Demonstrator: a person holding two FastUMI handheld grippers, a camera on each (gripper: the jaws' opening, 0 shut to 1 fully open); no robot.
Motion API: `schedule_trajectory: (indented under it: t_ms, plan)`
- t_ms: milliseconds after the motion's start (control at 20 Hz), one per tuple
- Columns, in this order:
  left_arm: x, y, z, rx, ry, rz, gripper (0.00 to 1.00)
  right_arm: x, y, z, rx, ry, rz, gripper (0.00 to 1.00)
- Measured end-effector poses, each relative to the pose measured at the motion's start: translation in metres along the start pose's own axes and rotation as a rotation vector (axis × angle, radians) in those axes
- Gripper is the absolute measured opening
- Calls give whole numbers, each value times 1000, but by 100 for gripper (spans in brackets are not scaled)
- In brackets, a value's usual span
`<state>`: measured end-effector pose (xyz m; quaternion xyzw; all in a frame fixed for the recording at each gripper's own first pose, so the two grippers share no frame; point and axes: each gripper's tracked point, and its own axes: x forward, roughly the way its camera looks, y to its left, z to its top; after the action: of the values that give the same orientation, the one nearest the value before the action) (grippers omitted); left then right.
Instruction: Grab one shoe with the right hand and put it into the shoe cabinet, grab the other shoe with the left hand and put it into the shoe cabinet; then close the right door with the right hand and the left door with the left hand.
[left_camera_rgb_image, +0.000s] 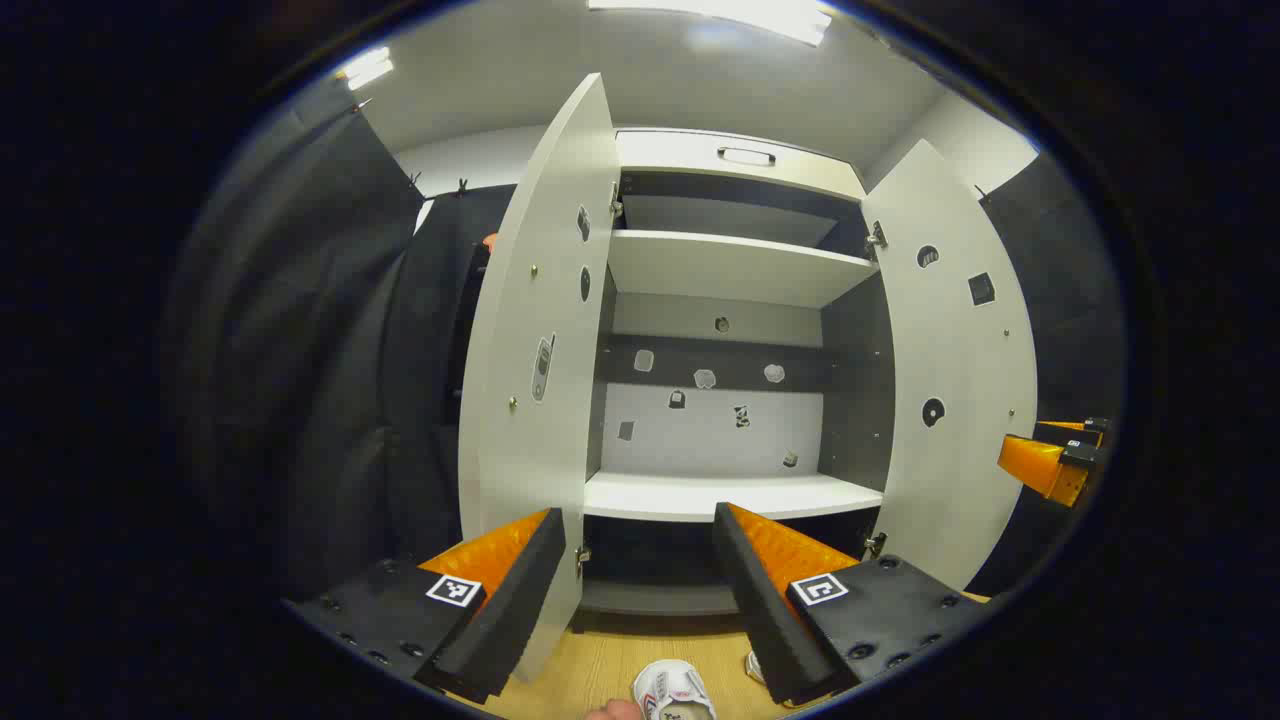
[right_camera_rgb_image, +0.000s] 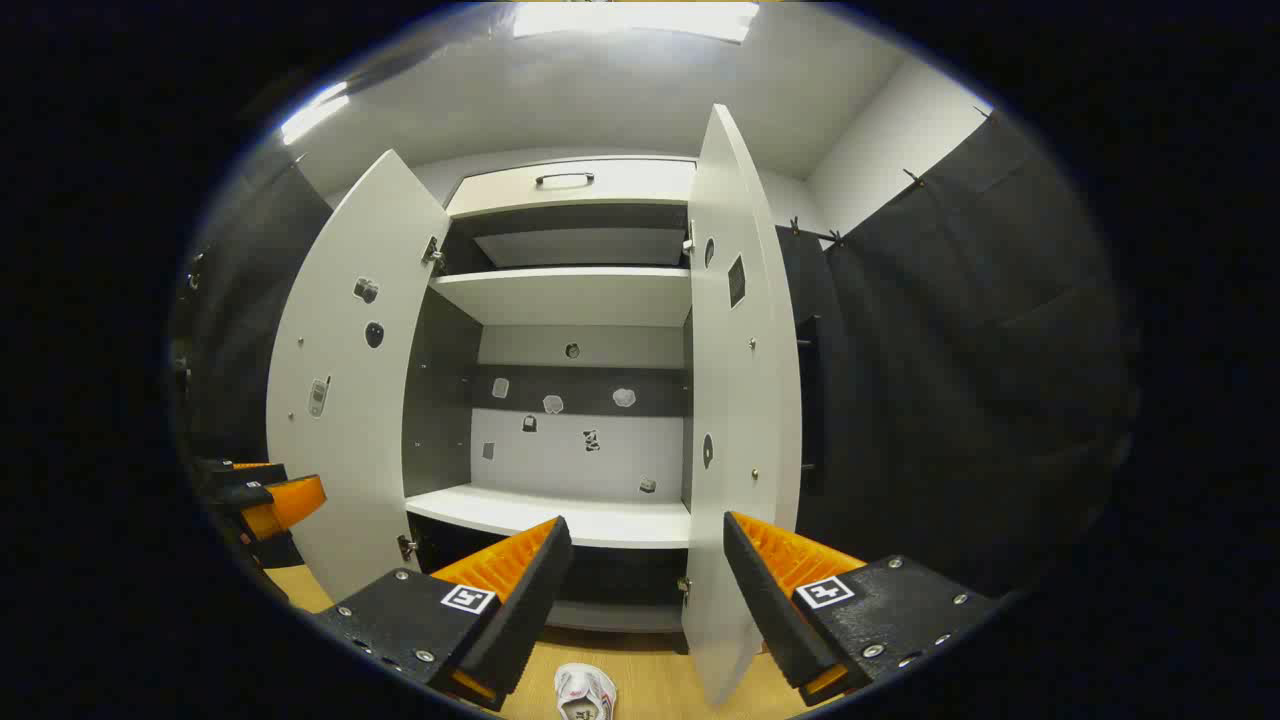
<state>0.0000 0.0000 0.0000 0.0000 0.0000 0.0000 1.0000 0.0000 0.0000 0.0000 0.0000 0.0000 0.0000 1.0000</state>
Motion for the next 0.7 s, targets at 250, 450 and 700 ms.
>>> schedule_trajectory:
  t_ms: [250, 450, 700]
  plan:
    - [2, -6, 0, 14, 2, -13, 96, 1, 0, 3, -10, -6, -2, 93]
    - [1, -5, 4, 21, -4, -13, 96, 4, 1, -1, 5, 5, -6, 93]
    - [2, -4, 6, 23, -9, -15, 96, 6, 3, -6, 15, 16, -10, 93]
